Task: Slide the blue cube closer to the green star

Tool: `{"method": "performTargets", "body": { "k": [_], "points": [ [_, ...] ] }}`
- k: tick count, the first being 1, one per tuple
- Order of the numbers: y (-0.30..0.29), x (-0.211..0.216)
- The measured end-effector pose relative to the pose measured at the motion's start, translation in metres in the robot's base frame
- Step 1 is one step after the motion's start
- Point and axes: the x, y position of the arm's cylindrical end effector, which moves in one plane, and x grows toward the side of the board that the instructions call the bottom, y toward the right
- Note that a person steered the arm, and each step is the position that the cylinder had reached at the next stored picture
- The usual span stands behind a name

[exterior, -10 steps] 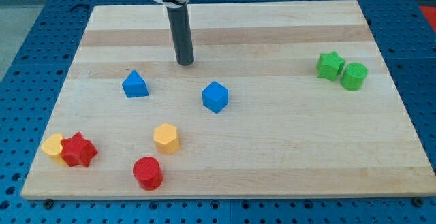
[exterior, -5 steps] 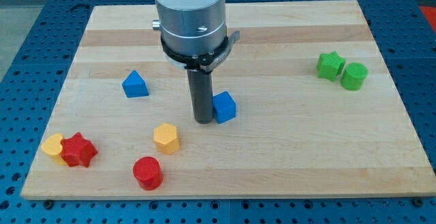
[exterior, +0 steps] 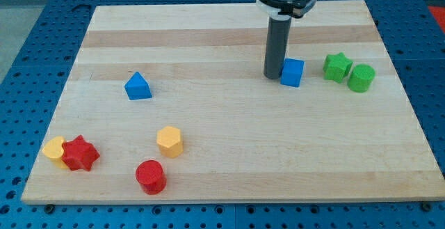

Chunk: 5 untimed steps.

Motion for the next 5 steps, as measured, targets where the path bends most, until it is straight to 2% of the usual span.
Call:
{"method": "performTargets", "body": {
  "k": [2, 5],
  "points": [
    [0.022, 0.0],
    [0.023, 0.002]
  ]
}}
